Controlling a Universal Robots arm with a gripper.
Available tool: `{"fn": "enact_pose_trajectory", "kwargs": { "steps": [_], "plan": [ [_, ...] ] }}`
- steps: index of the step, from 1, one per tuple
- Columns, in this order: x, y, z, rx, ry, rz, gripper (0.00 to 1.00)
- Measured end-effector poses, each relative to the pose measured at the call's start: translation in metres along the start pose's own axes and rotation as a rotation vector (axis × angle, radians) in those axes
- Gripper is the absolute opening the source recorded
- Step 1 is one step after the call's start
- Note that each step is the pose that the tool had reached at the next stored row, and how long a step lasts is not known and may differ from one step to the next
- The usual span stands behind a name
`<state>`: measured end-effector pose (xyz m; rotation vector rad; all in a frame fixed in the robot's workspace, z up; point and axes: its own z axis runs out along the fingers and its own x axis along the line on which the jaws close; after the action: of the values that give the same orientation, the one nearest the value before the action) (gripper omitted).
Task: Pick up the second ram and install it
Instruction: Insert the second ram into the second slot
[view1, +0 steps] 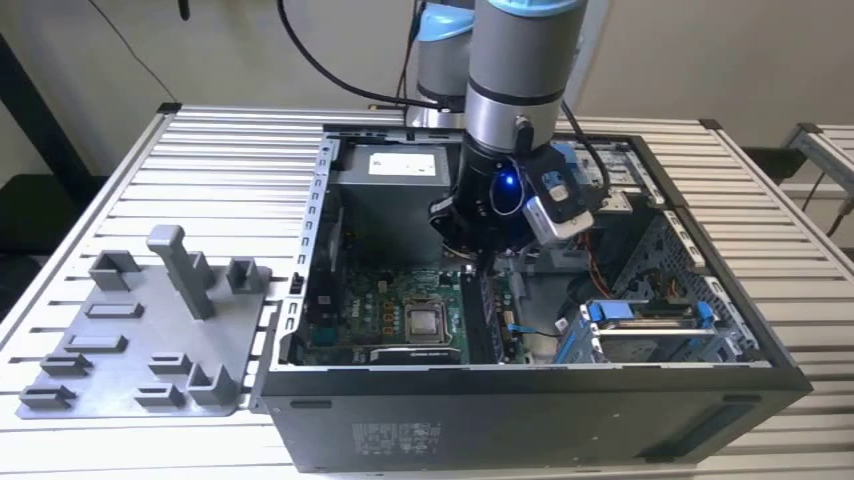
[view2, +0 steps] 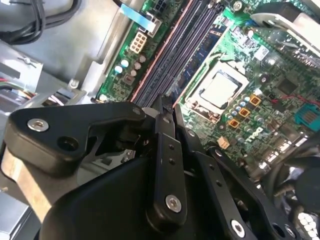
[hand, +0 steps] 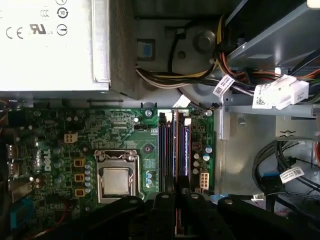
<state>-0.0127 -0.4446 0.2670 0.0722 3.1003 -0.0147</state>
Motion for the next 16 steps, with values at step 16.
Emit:
{"fn": "enact_pose_trajectory", "kwargs": {
  "steps": [16],
  "plan": [
    [0.0032,-0.0006,0.0175,0.0006,0.0183,0.039,0.14]
  ]
}}
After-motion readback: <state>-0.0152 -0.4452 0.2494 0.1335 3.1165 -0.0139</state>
